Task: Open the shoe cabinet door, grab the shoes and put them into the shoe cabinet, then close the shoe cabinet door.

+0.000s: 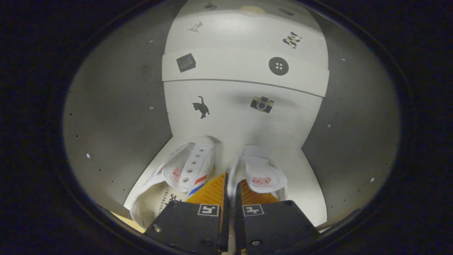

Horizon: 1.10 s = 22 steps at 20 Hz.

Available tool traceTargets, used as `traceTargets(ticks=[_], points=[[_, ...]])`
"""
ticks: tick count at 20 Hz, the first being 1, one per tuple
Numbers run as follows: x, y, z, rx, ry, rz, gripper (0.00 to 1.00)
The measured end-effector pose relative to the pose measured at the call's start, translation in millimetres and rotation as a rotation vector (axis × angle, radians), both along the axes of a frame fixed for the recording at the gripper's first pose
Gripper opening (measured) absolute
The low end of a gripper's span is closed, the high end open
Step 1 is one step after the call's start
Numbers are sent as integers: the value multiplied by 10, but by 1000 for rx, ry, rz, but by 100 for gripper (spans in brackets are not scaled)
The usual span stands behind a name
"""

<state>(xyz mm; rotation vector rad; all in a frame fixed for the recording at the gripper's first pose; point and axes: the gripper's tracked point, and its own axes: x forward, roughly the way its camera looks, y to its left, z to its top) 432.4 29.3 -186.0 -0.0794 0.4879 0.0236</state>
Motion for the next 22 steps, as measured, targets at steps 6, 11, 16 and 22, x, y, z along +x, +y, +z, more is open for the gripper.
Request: traceTargets(ticks=[6, 11, 16, 22], points=[[-115, -36, 87, 14, -43, -44, 33], [-330, 38, 214, 46, -84, -47, 56], [-714, 49, 377, 55, -133, -54, 81], [-1646, 63, 716, 62, -249, -46, 80]])
